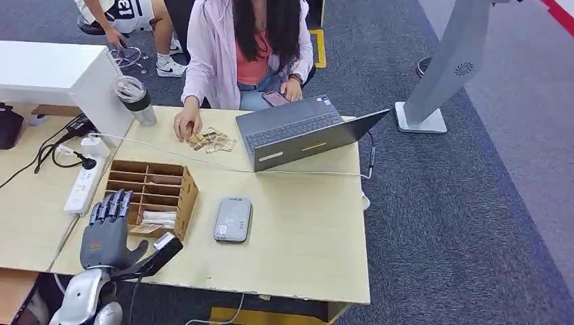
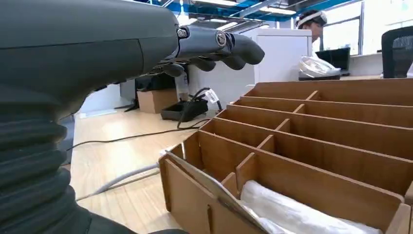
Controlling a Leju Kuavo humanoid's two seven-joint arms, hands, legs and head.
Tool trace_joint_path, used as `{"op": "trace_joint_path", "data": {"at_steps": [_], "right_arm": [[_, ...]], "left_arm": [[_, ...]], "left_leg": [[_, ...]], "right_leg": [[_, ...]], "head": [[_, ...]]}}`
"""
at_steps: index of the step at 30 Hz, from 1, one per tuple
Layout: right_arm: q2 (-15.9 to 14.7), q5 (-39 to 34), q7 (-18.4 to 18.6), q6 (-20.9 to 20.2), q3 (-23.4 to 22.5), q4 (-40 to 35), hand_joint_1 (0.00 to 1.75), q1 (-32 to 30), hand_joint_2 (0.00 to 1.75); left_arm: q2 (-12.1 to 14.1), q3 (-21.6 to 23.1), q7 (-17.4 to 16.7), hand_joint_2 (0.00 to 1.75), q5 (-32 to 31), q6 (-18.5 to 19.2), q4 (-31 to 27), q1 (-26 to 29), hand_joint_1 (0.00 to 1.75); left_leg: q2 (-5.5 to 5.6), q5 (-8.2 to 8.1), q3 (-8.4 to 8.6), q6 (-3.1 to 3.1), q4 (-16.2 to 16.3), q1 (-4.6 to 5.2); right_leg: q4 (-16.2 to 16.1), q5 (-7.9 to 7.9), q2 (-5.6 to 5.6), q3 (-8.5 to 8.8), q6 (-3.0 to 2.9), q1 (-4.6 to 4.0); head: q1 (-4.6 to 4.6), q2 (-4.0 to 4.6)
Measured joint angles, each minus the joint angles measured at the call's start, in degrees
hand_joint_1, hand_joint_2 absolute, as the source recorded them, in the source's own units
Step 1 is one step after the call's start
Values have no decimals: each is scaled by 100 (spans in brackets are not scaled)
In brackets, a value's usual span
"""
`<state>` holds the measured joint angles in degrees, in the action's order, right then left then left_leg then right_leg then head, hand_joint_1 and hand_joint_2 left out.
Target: Pass the card to the sensor for recognition and then transmit it.
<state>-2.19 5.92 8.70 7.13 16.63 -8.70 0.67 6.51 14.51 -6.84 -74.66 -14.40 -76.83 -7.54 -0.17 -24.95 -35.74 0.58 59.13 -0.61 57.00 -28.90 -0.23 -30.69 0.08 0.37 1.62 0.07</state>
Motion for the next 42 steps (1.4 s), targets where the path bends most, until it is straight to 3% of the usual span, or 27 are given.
{"op": "trace_joint_path", "data": {"at_steps": [13, 14, 20, 21, 42], "right_arm": [[0, 0, 0, 0, 0, 0, 0, 0, 175], [0, 2, 0, -2, 2, 0, 0, 1, 0], [-2, 7, 0, -20, 2, 0, 0, 3, 0], [0, 7, 0, -24, 2, 0, 0, 4, 0], [-11, -11, -50, -76, 7, 0, 0, 9, 0]], "left_arm": [[-44, 0, 0, 175, -9, 0, 46, -40, 0], [-50, 0, 2, 175, -15, 0, 52, -55, 0], [-99, 0, 77, 175, -24, 0, 159, -170, 0], [-105, 0, 76, 175, -24, 0, 171, -172, 175], [-123, 0, 190, 175, 170, 114, 520, -204, 175]], "left_leg": [[0, 0, 0, 0, 0, 0], [0, 0, 0, 0, 0, 0], [0, 0, 0, 0, 0, 0], [0, 0, 0, 0, 0, 0], [1, 0, 0, 0, 0, 0]], "right_leg": [[0, 0, 0, 0, 0, 0], [0, 0, 0, 0, 0, 0], [0, 1, 0, 1, 0, 0], [0, 1, 0, 1, 0, 0], [0, 0, -1, 1, 0, 0]], "head": [[0, 0], [0, 0], [0, 0], [0, 0], [0, 0]]}}
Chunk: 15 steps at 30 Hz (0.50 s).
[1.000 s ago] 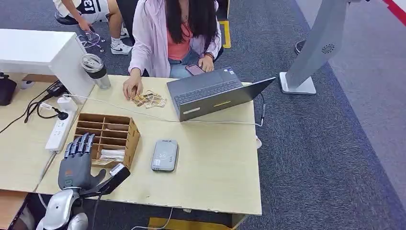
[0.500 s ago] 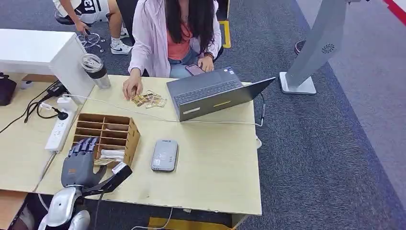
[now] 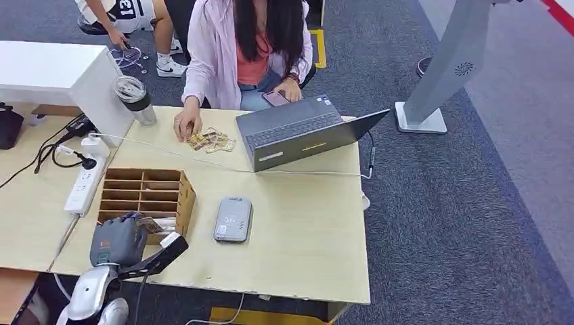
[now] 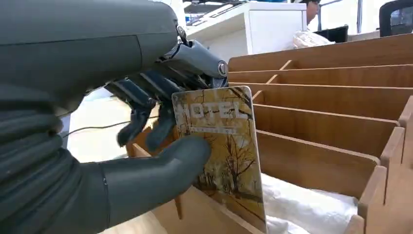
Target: Pass the card to the sensor for recognition and then transmit it.
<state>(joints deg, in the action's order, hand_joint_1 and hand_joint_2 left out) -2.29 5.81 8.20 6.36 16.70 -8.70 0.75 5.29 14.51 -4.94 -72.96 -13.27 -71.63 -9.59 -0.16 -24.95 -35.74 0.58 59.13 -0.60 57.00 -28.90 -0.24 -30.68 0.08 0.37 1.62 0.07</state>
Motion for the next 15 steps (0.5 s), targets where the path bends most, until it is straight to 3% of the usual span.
{"op": "trace_joint_path", "data": {"at_steps": [15], "right_arm": [[-13, 11, 0, -2, 15, 0, 0, 11, 0]], "left_arm": [[4, 0, 11, 175, 63, -107, 26, -164, 175]], "left_leg": [[0, 0, 0, 0, 0, 0]], "right_leg": [[0, 0, 0, 0, 0, 0]], "head": [[0, 0]]}}
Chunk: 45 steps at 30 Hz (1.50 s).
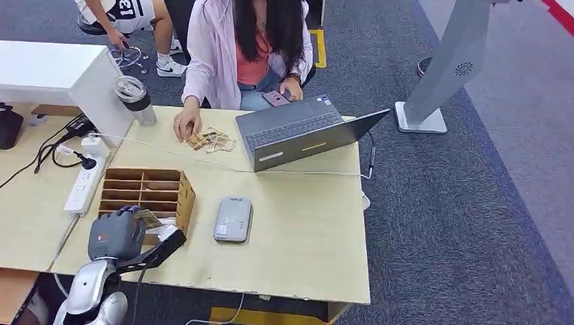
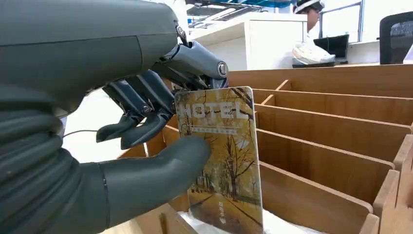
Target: Pass the card to the sensor for recognition and then transmit it.
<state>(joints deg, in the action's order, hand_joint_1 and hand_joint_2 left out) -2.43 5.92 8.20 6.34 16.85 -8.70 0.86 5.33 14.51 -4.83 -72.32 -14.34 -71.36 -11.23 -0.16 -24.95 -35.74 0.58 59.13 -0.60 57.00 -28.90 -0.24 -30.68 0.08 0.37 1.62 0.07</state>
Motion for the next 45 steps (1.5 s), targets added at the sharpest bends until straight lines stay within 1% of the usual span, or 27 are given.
{"op": "trace_joint_path", "data": {"at_steps": [19, 20, 21, 22, 23, 24, 25, 26, 27, 28, 29, 30, 32, 35, 45], "right_arm": [[0, 0, 0, 0, 24, 0, 0, 1, 0], [0, 4, -2, 0, 24, 0, 0, 1, 0], [0, 40, -33, -9, 31, 0, 0, 0, 0], [-2, 90, -77, -26, 50, 0, 0, 1, 0], [-4, 138, -105, -33, 92, 0, 0, 11, 0], [-4, 155, -109, -53, 118, 0, 0, 30, 0], [-7, 177, -94, -67, 125, 0, 0, 57, 0], [-9, 186, -81, -85, 127, 0, 0, 103, 0], [-9, 186, -66, -103, 131, 0, 0, 137, 0], [-9, 188, -66, -103, 140, -2, 0, 148, 0], [-9, 192, -68, -105, 151, -2, 0, 148, 0], [-9, 195, -70, -109, 164, -2, 0, 148, 0], [-9, 195, -81, -109, 173, 0, 0, 131, 0], [-9, 195, -116, -109, 184, 0, 0, 139, 0], [-9, 195, -120, -111, 232, 0, 0, 140, 0]], "left_arm": [[0, 0, 0, 175, 0, 0, 15, -8, 175], [0, 0, -11, 175, -15, -13, 15, -12, 175], [13, 0, -127, 175, -162, -132, 17, -54, 175], [61, 0, -294, 175, -368, -401, 42, -188, 175], [124, 7, -354, 175, -518, -703, 99, -491, 175], [197, 7, -187, 175, -408, -734, 307, -1031, 175], [278, 2, 23, 175, -307, -589, 601, -1622, 175], [344, -9, 195, 175, -236, -491, 860, -2248, 175], [426, -39, 395, 175, -186, -448, 1199, -2729, 175], [479, -68, 450, 175, -179, -444, 1415, -3084, 175], [507, -90, 485, 175, -181, -477, 1601, -3345, 175], [525, -90, 483, 175, -208, -514, 1767, -3538, 175], [533, -92, 444, 175, -247, -571, 1983, -3747, 175], [553, -92, 393, 175, -260, -601, 2199, -3897, 175], [595, -92, 382, 175, -260, -625, 2465, -3999, 175]], "left_leg": [[0, 0, 0, 0, 0, 0], [0, 0, 1, 0, 0, 0], [-1, 2, 0, 1, 3, -2], [1, 8, -8, 3, 5, -7], [9, 26, -17, 2, 8, -11], [31, 44, -41, 7, 8, -14], [53, 60, -62, 0, 5, -19], [60, 72, -71, -10, 1, -22], [51, 74, -66, -12, -6, -18], [25, 74, -56, -12, -8, -11], [8, 75, -52, -11, -8, -10], [8, 80, -52, -11, -7, -11], [9, 80, -53, -10, -6, -10], [7, 79, -56, -9, -5, -7], [9, 79, -58, -9, -5, -10]], "right_leg": [[0, 0, 0, 0, 0, 0], [0, 0, 0, -1, 0, 0], [0, 0, 0, -16, 0, 0], [1, 2, -4, -27, -1, -2], [0, 12, -12, -54, -3, -5], [3, 20, -38, -61, 0, -8], [6, 29, -62, -68, -5, -17], [6, 47, -67, -70, -22, -22], [7, 56, -54, -69, -17, -21], [10, 62, -32, -60, -17, -20], [12, 65, -19, -60, -21, -20], [12, 70, -18, -60, -14, -20], [12, 70, -17, -61, -14, -18], [10, 70, -12, -64, -14, -15], [8, 70, -13, -65, -13, -15]], "head": [[0, 0], [-2, 0], [-2, 0], [-2, 0], [7, 0], [2, 0], [4, 0], [20, 0], [31, 0], [13, 0], [-15, 0], [-20, 0], [-9, 0], [-9, 0], [-7, 0]]}}
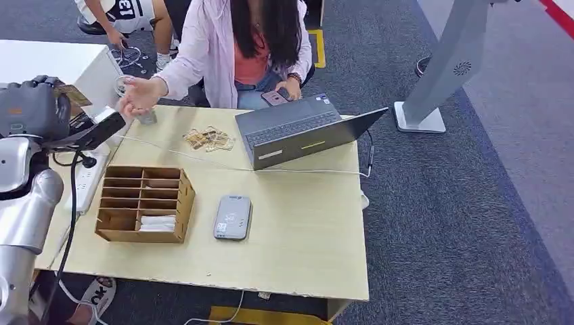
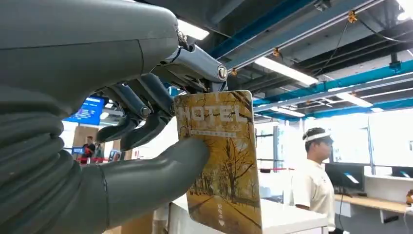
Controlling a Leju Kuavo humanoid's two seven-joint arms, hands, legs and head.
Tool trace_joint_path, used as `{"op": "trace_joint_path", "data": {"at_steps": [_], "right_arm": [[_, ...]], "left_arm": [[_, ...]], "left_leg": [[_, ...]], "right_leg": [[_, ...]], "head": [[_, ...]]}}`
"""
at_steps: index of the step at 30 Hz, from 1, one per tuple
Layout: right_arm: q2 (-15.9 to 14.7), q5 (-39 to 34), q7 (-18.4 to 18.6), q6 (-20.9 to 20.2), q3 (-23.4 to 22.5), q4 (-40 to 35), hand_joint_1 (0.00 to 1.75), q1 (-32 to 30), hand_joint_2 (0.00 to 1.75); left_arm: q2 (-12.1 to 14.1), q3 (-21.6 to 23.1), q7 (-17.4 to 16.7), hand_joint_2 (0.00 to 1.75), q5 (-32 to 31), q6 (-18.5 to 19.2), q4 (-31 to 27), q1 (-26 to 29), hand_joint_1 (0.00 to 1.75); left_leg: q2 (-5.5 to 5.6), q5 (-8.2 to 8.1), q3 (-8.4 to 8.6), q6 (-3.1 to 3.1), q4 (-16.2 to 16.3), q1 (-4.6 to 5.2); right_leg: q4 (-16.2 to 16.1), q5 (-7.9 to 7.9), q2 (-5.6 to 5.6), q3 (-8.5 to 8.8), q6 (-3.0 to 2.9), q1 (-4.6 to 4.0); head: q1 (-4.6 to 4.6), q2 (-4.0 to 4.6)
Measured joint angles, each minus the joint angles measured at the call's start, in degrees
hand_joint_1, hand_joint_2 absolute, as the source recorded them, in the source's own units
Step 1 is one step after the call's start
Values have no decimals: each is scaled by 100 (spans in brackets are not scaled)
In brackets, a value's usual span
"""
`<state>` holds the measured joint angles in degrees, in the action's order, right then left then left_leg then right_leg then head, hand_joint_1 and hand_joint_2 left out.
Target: Pass the card to the sensor for recognition and then transmit it.
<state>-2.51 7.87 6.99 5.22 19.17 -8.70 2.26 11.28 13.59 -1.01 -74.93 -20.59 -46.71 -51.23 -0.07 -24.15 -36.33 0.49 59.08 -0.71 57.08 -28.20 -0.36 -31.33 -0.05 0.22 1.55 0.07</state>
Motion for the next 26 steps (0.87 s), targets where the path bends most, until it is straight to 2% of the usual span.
{"op": "trace_joint_path", "data": {"at_steps": [6, 7, 11, 22, 26], "right_arm": [[0, 7, 4, 0, 4, 0, 0, 0, 0], [0, 7, 7, 0, 4, 0, 0, 0, 0], [0, 9, 7, 0, 7, 0, 0, -1, 0], [0, 7, 0, 0, 9, 0, 0, 0, 0], [0, -9, 2, 2, 9, 0, 0, -1, 0]], "left_arm": [[13, 0, 0, 175, 2, -42, 57, 2, 175], [15, 0, 0, 175, 0, -59, 70, 6, 0], [31, -18, -7, 175, 24, -173, 125, 28, 0], [39, -42, -9, 175, 46, -201, 227, 65, 0], [37, -61, 113, 175, 137, -350, 184, 200, 0]], "left_leg": [[0, 0, 0, 0, 0, 1], [1, 0, -1, 0, 0, 1], [1, 0, -2, 0, 0, 1], [1, 0, -1, 0, 0, 1], [1, 0, -1, 0, 0, 1]], "right_leg": [[0, 0, 0, 0, 0, 0], [0, 0, 0, 1, 0, 0], [0, 0, 0, 0, 0, 0], [0, 0, -1, 1, 0, 0], [0, 0, 0, 0, 0, 0]], "head": [[0, 0], [0, 0], [2, 0], [0, 0], [0, 0]]}}
